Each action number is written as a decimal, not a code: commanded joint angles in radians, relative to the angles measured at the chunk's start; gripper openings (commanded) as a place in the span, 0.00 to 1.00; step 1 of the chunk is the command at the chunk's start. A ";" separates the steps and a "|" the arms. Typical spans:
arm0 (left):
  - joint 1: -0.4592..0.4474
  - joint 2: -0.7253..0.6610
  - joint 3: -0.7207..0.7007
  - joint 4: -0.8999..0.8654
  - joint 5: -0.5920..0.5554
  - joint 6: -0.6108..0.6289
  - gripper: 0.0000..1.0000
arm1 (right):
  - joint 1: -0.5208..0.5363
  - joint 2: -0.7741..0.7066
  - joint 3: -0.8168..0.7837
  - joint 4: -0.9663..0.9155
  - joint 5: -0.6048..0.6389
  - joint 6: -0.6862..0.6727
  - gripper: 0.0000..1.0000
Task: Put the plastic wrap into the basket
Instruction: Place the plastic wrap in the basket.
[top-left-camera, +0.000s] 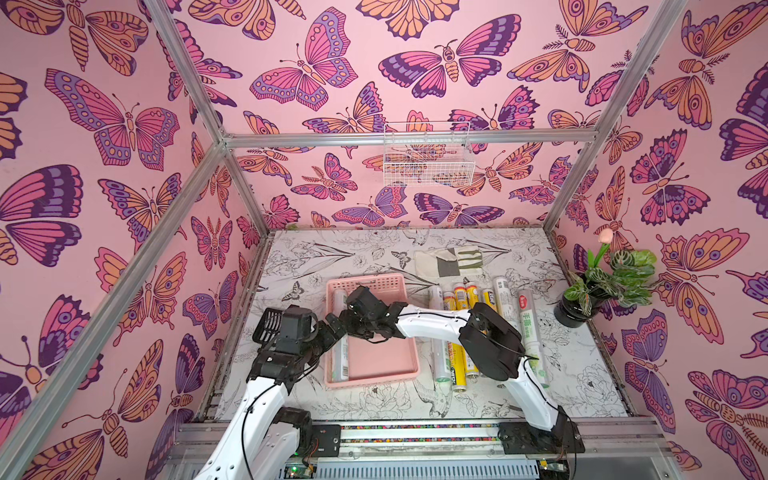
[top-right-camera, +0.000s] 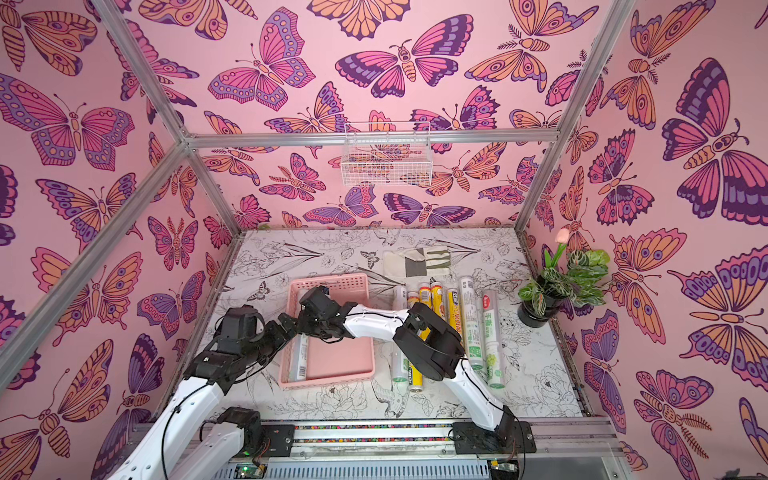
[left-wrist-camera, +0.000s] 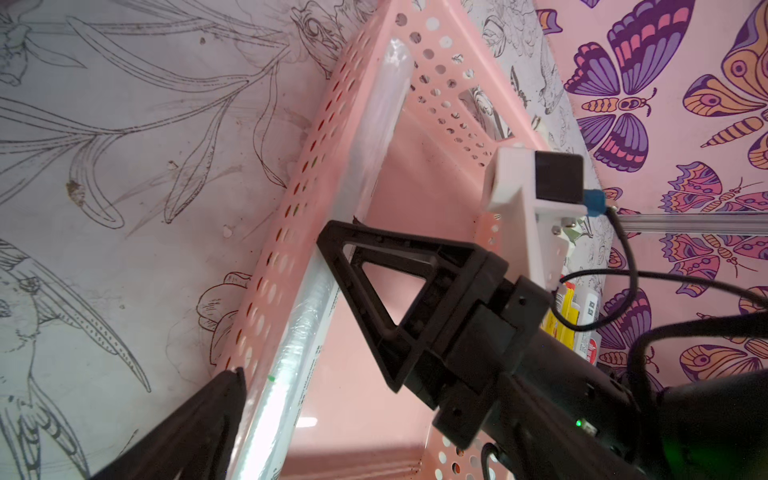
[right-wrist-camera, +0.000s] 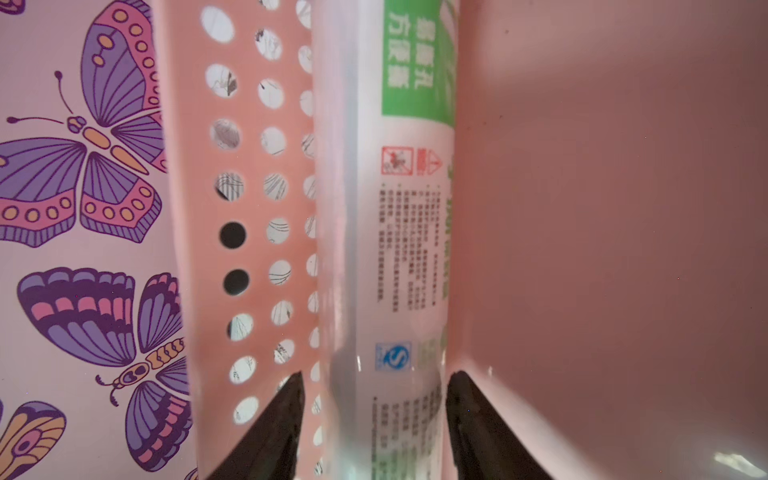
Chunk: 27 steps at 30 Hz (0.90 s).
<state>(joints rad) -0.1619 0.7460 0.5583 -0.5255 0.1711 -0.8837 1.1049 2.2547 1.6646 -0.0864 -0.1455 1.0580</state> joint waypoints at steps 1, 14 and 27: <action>0.004 -0.033 0.034 -0.070 -0.062 0.056 1.00 | -0.008 -0.079 -0.014 0.024 -0.026 -0.067 0.60; -0.063 0.018 0.160 0.053 0.149 0.201 1.00 | -0.082 -0.544 -0.376 -0.098 0.296 -0.254 0.52; -0.473 0.514 0.397 0.217 0.041 0.233 1.00 | -0.336 -0.854 -0.666 -0.425 0.377 -0.326 0.43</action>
<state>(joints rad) -0.5880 1.1995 0.9112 -0.3614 0.2283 -0.6792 0.7757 1.4200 1.0290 -0.3866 0.2066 0.7696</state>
